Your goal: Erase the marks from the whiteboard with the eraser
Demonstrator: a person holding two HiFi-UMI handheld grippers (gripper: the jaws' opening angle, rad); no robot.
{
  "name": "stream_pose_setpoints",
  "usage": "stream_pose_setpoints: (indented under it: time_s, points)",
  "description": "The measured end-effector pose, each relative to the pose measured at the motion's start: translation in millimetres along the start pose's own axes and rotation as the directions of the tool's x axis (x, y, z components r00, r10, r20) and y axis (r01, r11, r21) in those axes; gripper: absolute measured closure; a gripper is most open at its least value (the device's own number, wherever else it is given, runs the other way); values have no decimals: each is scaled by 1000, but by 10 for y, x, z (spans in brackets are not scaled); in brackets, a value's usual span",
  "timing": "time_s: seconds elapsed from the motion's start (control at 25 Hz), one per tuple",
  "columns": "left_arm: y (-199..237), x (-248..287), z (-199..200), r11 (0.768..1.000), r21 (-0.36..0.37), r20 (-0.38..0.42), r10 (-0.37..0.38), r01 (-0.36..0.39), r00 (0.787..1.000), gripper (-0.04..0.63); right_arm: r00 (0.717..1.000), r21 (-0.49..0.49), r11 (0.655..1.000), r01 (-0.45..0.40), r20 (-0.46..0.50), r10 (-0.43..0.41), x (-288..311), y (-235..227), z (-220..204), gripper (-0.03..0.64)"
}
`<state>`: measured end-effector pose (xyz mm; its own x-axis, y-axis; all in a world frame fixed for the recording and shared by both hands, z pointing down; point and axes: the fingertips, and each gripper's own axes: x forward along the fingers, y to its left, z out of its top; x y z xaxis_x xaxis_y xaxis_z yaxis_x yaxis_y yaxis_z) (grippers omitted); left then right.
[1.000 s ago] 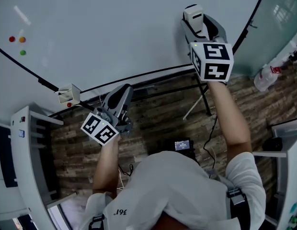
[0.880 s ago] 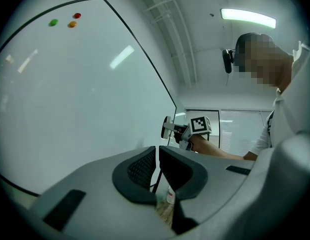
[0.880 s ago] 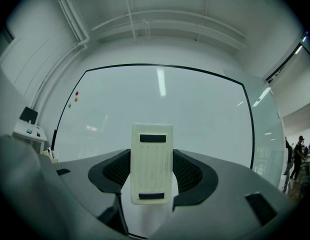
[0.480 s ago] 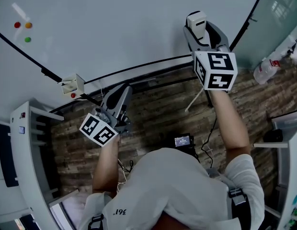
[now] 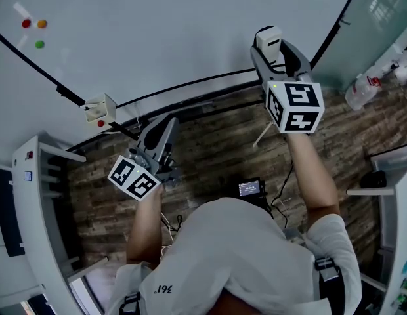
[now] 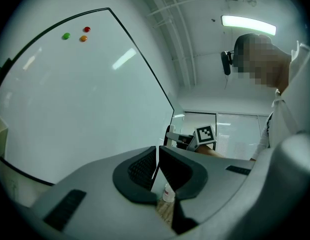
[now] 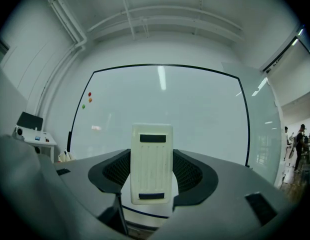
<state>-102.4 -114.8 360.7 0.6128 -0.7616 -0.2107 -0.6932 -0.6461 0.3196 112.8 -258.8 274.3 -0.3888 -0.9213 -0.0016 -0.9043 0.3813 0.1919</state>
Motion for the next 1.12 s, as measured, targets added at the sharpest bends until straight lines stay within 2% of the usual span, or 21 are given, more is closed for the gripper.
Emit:
stream_pose_setpoints:
  time_s: [1.12]
  points:
    - [-264,-197,-310,996,-84,-18,-34,32,999,576,991,158,986,-54,-115,73,-628,355,-705,345]
